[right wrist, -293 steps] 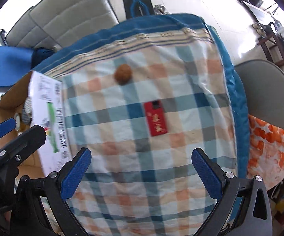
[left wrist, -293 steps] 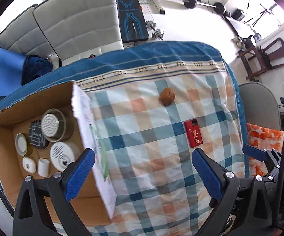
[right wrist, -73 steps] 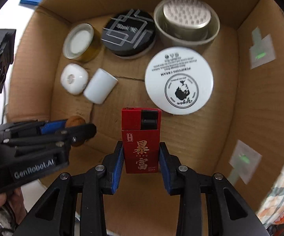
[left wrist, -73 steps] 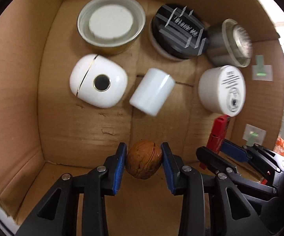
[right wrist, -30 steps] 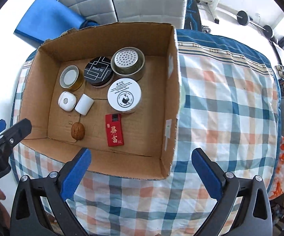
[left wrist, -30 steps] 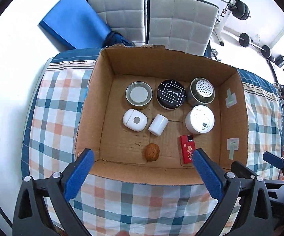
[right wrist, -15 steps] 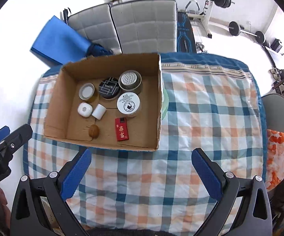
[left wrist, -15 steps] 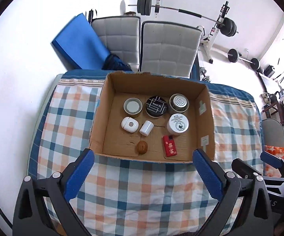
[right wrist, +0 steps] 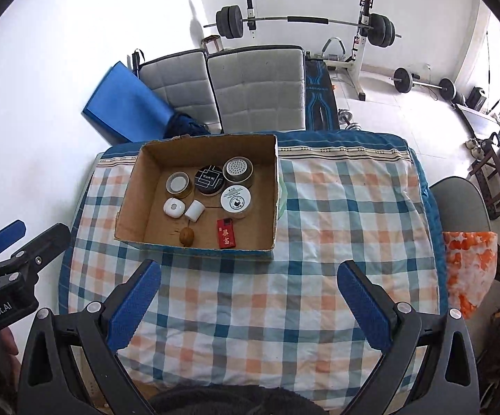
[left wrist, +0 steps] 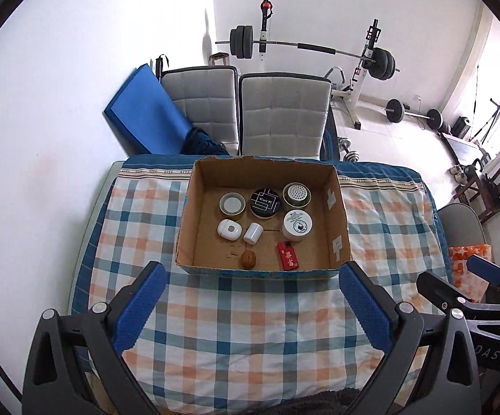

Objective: Organize rigid objects

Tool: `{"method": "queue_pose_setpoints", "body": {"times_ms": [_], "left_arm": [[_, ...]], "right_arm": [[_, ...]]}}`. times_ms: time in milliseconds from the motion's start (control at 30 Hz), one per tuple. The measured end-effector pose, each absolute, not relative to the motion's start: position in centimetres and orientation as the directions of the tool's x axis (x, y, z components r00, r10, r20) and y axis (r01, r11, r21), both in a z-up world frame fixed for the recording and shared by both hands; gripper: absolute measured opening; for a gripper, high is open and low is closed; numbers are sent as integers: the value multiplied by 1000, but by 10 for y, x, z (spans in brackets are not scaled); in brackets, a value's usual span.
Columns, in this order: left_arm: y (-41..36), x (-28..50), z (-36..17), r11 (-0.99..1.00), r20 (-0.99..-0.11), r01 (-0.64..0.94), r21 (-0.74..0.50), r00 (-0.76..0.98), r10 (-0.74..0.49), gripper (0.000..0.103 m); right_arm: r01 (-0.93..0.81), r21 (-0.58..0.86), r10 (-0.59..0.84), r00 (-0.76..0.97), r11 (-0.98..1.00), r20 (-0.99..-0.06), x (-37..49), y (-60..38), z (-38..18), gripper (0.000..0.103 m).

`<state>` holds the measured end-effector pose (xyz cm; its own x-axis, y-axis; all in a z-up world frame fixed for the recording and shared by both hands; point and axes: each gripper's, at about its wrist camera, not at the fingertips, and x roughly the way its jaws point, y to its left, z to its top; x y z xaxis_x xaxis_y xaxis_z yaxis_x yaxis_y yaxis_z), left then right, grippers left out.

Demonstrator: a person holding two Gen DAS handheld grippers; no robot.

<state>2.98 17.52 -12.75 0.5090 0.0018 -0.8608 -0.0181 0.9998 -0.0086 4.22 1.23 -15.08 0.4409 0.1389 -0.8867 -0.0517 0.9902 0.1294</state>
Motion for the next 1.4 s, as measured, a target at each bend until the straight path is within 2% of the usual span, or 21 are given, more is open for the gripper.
{"method": "queue_pose_setpoints", "body": {"times_ms": [667, 1400], "left_arm": [[171, 7, -115, 999, -845, -38, -9, 535, 13, 103], [169, 3, -112, 999, -841, -49, -5, 541, 23, 103]], "right_arm": [[33, 28, 5, 550, 999, -835, 21, -2, -114, 103], [17, 43, 26, 550, 999, -835, 10, 2, -113, 103]]}}
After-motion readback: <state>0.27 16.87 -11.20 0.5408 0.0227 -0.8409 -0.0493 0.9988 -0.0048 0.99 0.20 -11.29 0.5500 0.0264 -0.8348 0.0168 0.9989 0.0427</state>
